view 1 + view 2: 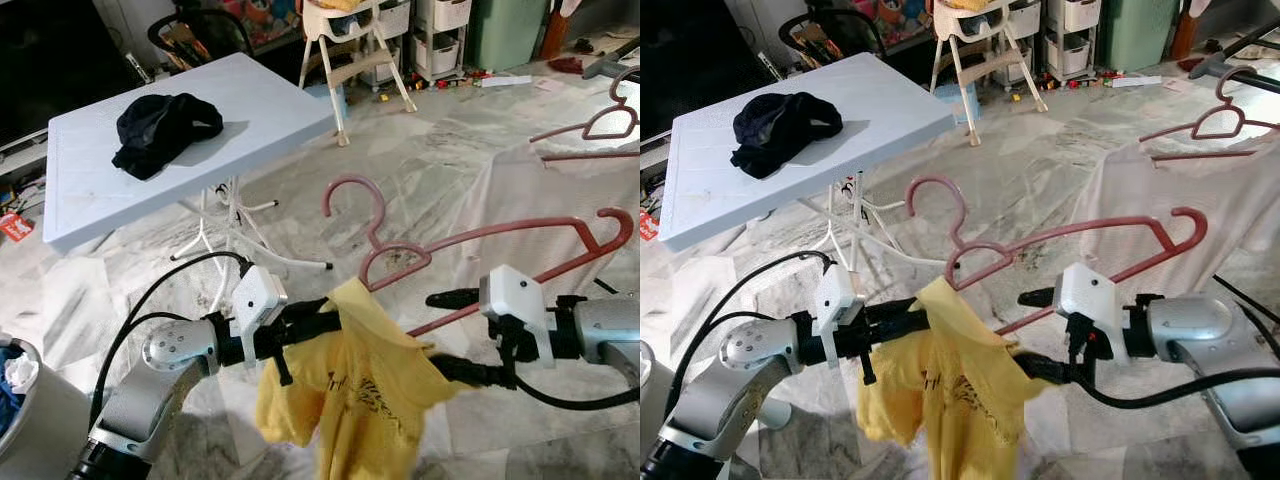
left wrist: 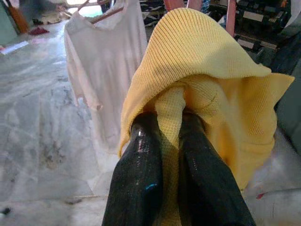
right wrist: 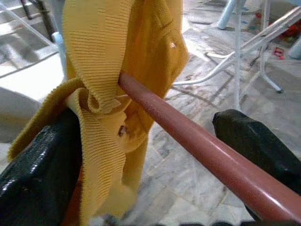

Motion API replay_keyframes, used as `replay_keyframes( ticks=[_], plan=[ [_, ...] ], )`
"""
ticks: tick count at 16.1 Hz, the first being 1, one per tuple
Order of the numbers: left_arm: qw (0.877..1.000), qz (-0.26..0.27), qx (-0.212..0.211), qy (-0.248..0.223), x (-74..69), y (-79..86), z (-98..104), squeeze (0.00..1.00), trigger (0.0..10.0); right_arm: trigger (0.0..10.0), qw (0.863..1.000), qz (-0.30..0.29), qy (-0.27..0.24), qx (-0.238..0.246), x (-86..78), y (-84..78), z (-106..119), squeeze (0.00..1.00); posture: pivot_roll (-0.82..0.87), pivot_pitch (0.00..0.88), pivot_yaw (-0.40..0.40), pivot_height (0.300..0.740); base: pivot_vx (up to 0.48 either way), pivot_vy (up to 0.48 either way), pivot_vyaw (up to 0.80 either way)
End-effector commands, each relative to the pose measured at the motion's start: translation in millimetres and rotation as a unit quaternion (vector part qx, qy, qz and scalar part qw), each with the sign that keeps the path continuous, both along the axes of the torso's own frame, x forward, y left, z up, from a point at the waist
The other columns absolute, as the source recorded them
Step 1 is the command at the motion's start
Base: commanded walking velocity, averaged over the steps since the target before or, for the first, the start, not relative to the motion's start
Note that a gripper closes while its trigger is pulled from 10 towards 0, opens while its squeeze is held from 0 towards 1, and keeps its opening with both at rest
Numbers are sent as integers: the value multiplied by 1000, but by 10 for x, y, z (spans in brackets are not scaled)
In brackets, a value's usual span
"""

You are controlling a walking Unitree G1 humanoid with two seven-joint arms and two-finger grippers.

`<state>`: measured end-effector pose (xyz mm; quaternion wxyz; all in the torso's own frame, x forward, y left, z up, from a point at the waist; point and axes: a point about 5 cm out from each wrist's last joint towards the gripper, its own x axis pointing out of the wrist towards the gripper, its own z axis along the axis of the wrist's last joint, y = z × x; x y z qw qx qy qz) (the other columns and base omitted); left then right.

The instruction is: Hang hanger

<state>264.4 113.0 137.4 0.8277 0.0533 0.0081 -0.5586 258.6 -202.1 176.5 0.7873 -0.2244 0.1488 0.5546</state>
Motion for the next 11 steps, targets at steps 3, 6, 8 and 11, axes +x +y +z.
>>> replay_keyframes(
  ticks=[3,6,8,11],
  plan=[
    [999,24,21,-15,5,145,-36,0,0,10000,993,-102,-55,28,214,-154,-74,0,-121,51,182,740,0,0,0],
    [998,47,34,-15,-57,258,-129,0,0,10000,992,-112,-44,38,121,-286,-82,0,-120,52,181,740,0,0,0],
    [997,59,36,-15,-72,324,-162,0,0,10000,991,-119,-44,32,108,-373,-39,0,-125,53,185,740,0,0,0],
    [997,68,36,-20,-47,351,-157,0,0,10000,989,-140,-52,8,162,-499,-84,0,-126,51,182,740,0,0,0]
  ],
)
